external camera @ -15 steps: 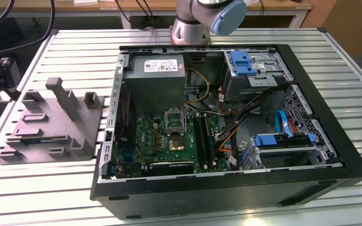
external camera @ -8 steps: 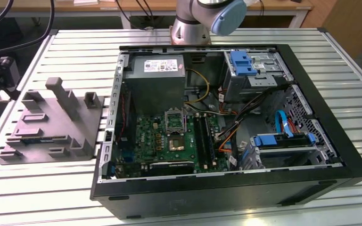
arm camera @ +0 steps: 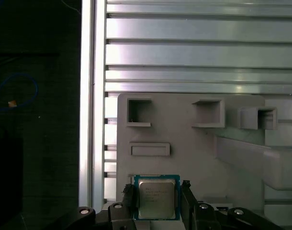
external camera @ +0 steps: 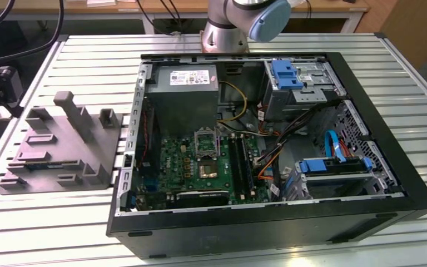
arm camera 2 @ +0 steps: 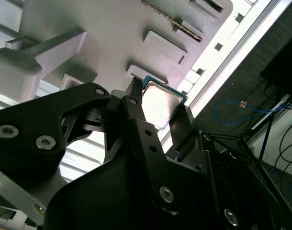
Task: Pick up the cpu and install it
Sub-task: 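Pick up the cpu and move it towards the insertion slot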
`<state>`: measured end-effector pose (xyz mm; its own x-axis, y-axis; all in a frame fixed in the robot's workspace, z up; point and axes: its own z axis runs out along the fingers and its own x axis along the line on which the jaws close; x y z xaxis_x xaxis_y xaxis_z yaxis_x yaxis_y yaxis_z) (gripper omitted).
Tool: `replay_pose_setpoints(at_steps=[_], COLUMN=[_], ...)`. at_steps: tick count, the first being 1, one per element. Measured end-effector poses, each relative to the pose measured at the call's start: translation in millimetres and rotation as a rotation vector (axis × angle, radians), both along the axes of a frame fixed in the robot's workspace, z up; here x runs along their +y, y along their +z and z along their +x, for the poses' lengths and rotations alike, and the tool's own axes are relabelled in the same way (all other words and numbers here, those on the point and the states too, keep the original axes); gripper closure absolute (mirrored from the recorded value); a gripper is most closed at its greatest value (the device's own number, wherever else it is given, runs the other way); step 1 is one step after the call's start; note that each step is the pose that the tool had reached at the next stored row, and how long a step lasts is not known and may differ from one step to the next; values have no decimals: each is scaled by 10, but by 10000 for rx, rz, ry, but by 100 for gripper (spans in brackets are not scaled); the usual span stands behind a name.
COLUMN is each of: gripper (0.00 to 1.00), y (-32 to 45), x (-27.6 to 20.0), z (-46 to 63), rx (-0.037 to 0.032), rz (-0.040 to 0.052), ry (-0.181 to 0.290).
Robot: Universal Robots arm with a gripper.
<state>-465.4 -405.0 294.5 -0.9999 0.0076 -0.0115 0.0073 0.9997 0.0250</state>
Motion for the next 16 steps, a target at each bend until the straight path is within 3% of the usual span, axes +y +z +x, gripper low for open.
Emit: replay_pose_setpoints(at_steps=[16], gripper=[53], y=[59], x=[0], z=[0], rx=[-1], rz=[0], ry=[0])
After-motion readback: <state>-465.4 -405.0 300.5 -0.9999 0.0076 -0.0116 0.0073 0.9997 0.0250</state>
